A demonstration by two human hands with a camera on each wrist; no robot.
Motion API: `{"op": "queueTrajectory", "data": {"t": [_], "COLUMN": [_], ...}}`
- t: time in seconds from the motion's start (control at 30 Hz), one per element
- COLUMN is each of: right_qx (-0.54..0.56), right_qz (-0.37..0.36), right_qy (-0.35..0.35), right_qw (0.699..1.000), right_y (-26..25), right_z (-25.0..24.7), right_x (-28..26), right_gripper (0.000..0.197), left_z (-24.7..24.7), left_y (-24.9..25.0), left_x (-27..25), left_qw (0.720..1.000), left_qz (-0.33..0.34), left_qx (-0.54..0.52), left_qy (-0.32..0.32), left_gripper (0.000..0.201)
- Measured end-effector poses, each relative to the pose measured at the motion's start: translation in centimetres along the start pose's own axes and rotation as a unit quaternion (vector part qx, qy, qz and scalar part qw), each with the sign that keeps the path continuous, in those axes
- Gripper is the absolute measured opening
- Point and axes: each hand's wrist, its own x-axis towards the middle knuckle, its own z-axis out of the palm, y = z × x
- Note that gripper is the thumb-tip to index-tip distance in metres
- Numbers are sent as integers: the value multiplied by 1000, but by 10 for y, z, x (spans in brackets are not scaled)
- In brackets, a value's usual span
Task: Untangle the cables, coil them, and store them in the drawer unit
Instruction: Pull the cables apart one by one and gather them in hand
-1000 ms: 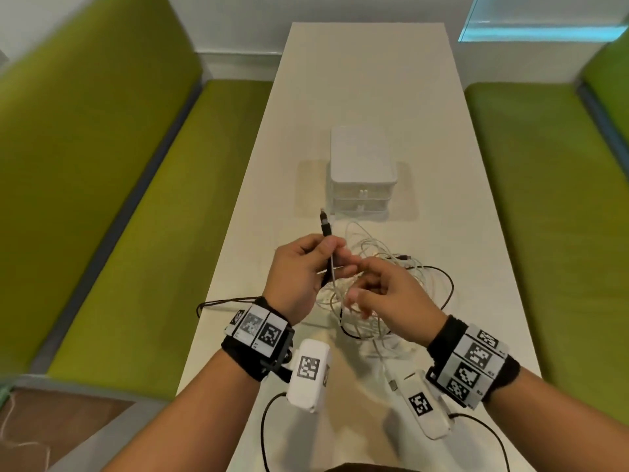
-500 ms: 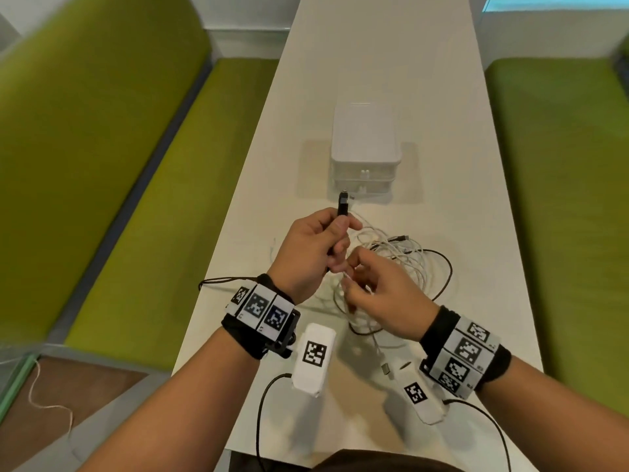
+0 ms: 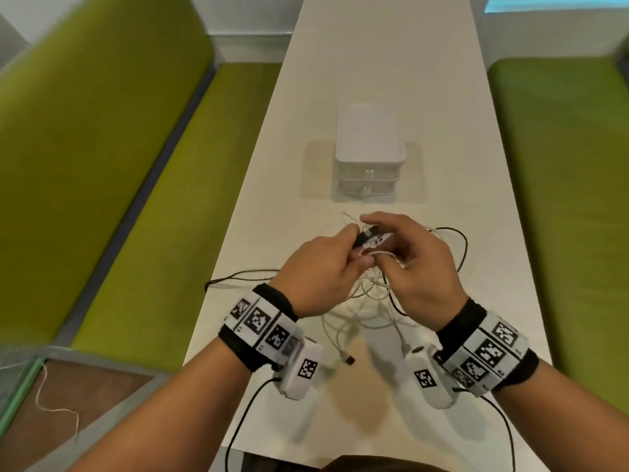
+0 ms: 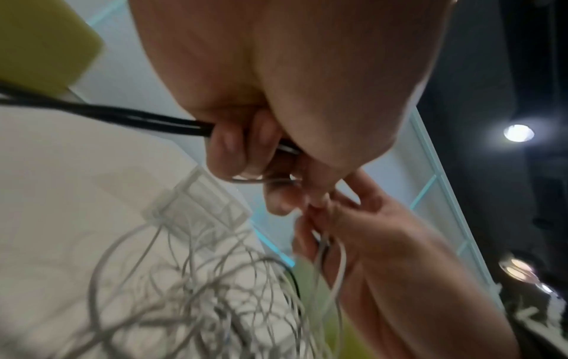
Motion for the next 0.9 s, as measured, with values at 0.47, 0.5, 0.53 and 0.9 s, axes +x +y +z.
{"op": "queueTrajectory", "data": {"t": [0.47, 0.5, 0.53, 0.9], "right_qx": [-128, -134, -143, -178], "right_qz": [0, 23, 62, 26], "right_qy": [-53, -59, -74, -121], "right_qw": [990, 989, 985, 976], "right_y": [9, 7, 7, 6], "right_z": [-17, -21, -24, -15], "right_x": [-5, -5, -6, 0], "right_gripper": [41, 35, 25, 11], "left_z": [-11, -8, -6, 24], "left_y": [-29, -31, -33, 13], "left_x": [-5, -6, -7, -14], "left_qw": [981, 979, 978, 997], "left_qz": [-141, -147, -149, -44], "left_qx": [111, 111, 101, 9], "left_qy": [69, 86, 105, 63], "left_gripper": [18, 13, 12, 12]}}
